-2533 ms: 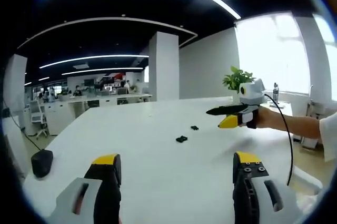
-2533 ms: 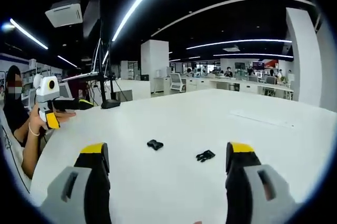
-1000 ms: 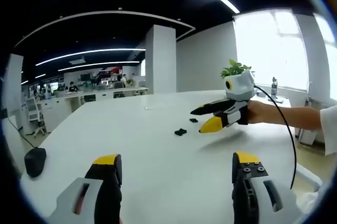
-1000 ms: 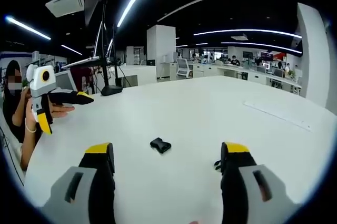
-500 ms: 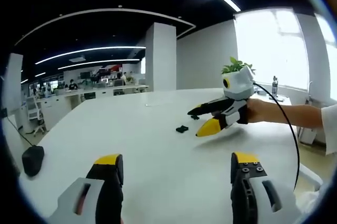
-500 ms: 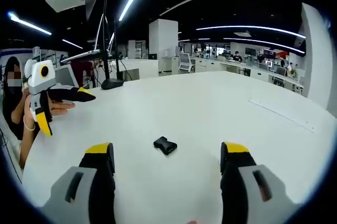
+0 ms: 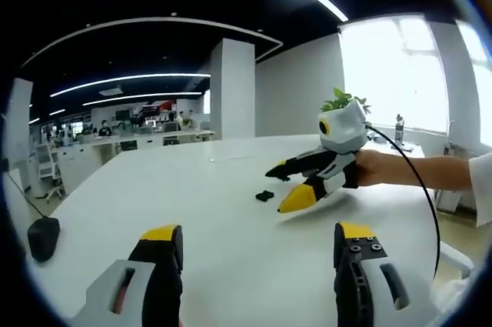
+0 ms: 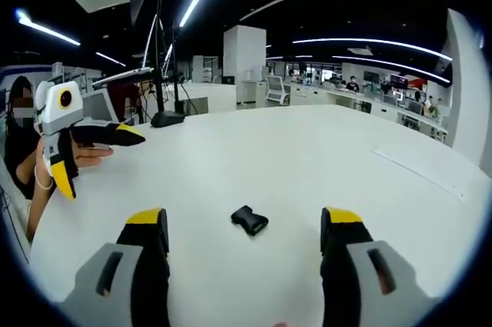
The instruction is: Snap the two parts of the plastic buckle together until the buckle closes and remains connected.
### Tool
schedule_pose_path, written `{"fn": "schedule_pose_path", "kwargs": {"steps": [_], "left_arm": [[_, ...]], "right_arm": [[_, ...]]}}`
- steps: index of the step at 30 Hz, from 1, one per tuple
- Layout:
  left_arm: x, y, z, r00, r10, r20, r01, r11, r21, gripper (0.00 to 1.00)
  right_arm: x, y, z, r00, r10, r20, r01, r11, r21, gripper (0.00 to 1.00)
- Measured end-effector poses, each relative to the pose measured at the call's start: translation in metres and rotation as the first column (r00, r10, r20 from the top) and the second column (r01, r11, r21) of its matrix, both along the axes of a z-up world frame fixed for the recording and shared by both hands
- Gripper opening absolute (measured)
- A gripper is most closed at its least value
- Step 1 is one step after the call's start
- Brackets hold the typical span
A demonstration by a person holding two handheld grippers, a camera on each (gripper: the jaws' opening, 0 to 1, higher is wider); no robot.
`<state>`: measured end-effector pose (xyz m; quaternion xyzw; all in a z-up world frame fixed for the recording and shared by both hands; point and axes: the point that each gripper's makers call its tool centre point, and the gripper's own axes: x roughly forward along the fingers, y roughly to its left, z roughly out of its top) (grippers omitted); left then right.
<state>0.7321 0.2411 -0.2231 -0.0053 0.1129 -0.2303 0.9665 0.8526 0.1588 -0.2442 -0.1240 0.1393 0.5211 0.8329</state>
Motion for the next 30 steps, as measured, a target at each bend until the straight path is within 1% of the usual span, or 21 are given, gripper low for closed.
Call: {"fn": "schedule_pose_path", "kwargs": {"steps": [3, 8, 13, 17, 21, 25, 28, 30], "left_arm": [[0.001, -0.001, -0.001, 1.000, -0.007, -0.001, 0.007, 1.000, -0.002, 0.81], [-0.001, -0.001, -0.005, 1.000, -0.012, -0.014, 0.012, 1.000, -0.001, 0.81], [-0.003, 0.002, -0.002, 1.000, -0.006, -0.007, 0.006, 1.000, -0.006, 0.80], [-0.005, 0.004, 0.000, 1.000, 0.000, 0.000, 0.000, 1.000, -0.008, 0.80], [-0.006, 0.005, 0.000, 1.000, 0.003, 0.002, -0.003, 1.000, -0.006, 0.80], [-0.008, 0.007, 0.000, 1.000, 0.007, 0.002, -0.007, 1.000, 0.006, 0.80], [-0.009, 0.007, 0.002, 1.000, 0.008, 0.006, -0.008, 1.000, 0.001, 0.80], [-0.010, 0.007, 0.002, 1.000, 0.009, 0.008, -0.009, 1.000, -0.007, 0.80]], "right_arm": [[-0.001, 0.004, -0.001, 1.000, 0.001, -0.001, -0.001, 1.000, -0.003, 0.81], [-0.001, 0.003, -0.004, 1.000, -0.007, -0.009, 0.007, 1.000, -0.007, 0.79], [0.004, 0.003, -0.006, 1.000, -0.019, -0.015, 0.019, 1.000, -0.006, 0.75], [0.003, 0.003, -0.006, 1.000, -0.003, -0.014, 0.003, 1.000, 0.005, 0.68], [0.004, 0.004, -0.006, 1.000, 0.003, -0.007, -0.003, 1.000, -0.006, 0.65], [0.004, 0.006, -0.005, 1.000, 0.015, -0.005, -0.015, 1.000, -0.006, 0.61], [0.003, 0.006, -0.006, 1.000, 0.021, -0.005, -0.021, 1.000, -0.014, 0.59], [0.003, 0.006, -0.006, 0.999, 0.030, -0.015, -0.030, 0.999, -0.015, 0.59]]}}
